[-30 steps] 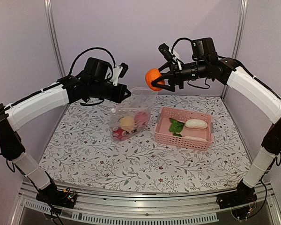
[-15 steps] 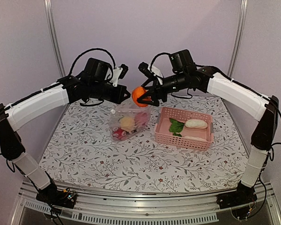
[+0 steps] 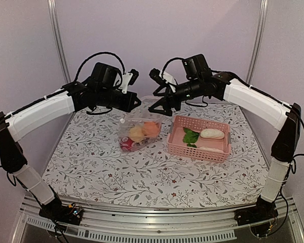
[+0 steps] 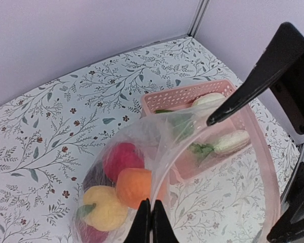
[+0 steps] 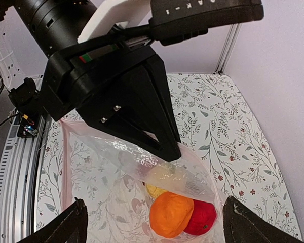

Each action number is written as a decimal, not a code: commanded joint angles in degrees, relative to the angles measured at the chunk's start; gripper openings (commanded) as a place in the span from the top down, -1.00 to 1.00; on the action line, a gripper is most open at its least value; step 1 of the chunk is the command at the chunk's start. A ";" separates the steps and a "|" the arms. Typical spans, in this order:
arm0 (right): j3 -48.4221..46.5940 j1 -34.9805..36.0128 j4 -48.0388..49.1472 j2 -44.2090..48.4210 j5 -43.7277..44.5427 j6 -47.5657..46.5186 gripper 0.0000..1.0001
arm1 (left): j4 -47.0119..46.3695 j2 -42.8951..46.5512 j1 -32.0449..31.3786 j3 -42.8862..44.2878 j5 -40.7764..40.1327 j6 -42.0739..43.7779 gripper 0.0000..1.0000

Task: Place the food in the zip-top bag and seal the zipper
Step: Place the fake vegetable in the zipper food storage bag.

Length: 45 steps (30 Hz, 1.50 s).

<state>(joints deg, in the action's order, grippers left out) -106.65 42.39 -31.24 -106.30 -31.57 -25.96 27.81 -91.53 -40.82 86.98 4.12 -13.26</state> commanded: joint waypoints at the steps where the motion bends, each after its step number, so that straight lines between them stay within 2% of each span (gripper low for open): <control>1: 0.53 0.50 -0.81 3.25 1.15 -0.69 -0.82 | 0.32 -0.52 0.28 1.43 0.03 0.94 1.00; 14: 3.43 0.50 -2.06 8.28 9.42 -3.21 -0.83 | 0.13 -1.36 0.30 2.18 0.79 0.52 1.00; 22: 9.46 -1.10 -2.73 12.02 13.98 -5.01 -0.83 | 0.14 -1.37 0.24 2.24 1.06 0.35 1.00; 29: 14.27 -5.07 -4.21 15.57 13.85 -4.89 -0.80 | 0.07 -1.24 0.19 2.23 1.07 0.41 1.00; 35: 17.93 -9.95 -7.97 17.57 12.47 -5.99 -0.70 | 0.26 -1.62 0.25 2.78 0.80 1.45 1.00; 45: 17.62 -17.88 -19.13 14.81 11.80 -10.89 -0.51 | 0.28 -2.69 0.21 3.06 2.25 1.94 1.00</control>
<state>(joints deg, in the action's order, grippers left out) -88.82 26.41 -44.01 -89.84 -18.79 -34.06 27.79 -93.06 -40.82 89.01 5.50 -12.16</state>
